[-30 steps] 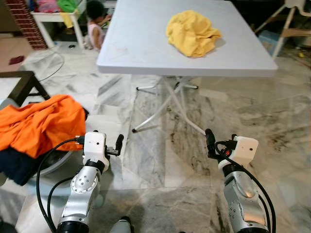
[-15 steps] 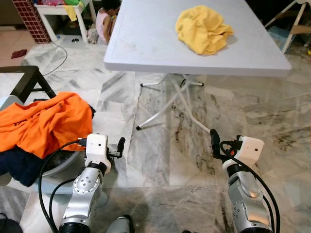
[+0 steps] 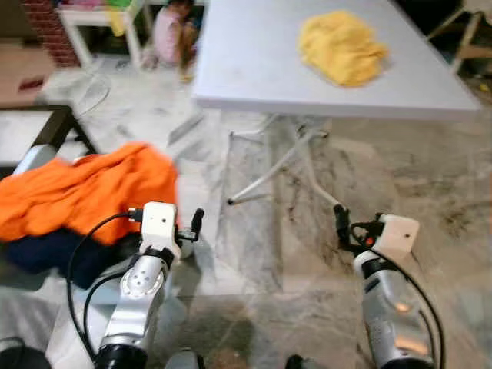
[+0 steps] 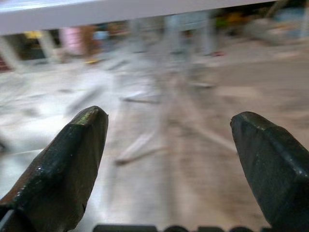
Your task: Hang hanger
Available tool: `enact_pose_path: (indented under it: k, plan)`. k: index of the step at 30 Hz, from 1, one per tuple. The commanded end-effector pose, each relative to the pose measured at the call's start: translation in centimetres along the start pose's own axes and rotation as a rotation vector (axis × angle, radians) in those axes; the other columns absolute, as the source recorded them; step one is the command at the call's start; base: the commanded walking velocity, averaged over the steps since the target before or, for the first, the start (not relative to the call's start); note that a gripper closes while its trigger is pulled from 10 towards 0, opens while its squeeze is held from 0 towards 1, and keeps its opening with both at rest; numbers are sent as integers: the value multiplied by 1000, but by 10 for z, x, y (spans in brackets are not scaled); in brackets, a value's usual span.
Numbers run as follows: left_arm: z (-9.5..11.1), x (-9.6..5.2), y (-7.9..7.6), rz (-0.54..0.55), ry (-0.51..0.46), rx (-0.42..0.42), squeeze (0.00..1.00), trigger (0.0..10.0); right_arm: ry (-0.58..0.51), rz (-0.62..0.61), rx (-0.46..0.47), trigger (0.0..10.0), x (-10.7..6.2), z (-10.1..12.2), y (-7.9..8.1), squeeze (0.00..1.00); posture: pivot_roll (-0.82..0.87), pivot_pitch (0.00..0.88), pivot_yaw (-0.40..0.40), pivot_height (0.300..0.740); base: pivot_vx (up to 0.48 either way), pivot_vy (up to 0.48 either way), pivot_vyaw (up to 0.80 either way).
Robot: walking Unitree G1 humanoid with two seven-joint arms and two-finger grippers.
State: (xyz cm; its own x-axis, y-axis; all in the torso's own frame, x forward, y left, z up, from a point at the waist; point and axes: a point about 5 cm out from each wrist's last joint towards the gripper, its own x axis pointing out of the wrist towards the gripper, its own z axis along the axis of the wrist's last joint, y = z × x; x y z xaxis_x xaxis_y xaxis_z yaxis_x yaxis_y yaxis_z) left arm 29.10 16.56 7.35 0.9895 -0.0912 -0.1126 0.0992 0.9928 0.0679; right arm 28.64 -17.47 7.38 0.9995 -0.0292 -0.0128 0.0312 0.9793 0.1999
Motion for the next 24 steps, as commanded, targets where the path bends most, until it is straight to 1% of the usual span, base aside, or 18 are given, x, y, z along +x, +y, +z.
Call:
enact_pose_path:
  k: [1, 4, 6, 9, 11, 17, 24]
  plan:
    - [-4, -2, 1, 16, 21, -5, 0, 10000, -4, 4, -12, 10000, 0, 3, -4, 0, 109, 167, -43, 740, 0, 480, 763]
    - [-4, -2, 0, 20, 19, -3, 0, 10000, -7, 8, -10, 10000, 1, 4, -3, 0, 109, 167, -46, 740, 0, 480, 700]
    - [-4, -2, 0, 22, 16, -2, 0, 10000, -7, 8, -10, 10000, 2, 4, -4, 0, 109, 167, -47, 740, 0, 371, 209]
    - [0, -4, 0, 16, -24, 13, 0, 10000, -2, 10, -11, 10000, 2, 4, -4, 0, 112, 165, -51, 740, 0, 0, 0]
    - [4, -6, 0, -3, -48, 5, 0, 10000, 1, 14, -13, 10000, 2, 3, -4, 0, 114, 164, -56, 740, 0, 0, 0]
    - [5, -9, -1, -22, -68, -15, 0, 10000, -5, 46, -32, 10000, 5, 5, -2, 0, 126, 164, -70, 740, 0, 0, 0]
    - [6, -12, -2, -19, -77, -23, 0, 10000, -2, 59, -36, 10000, 8, 6, 0, 0, 136, 167, -78, 740, 0, 0, 678]
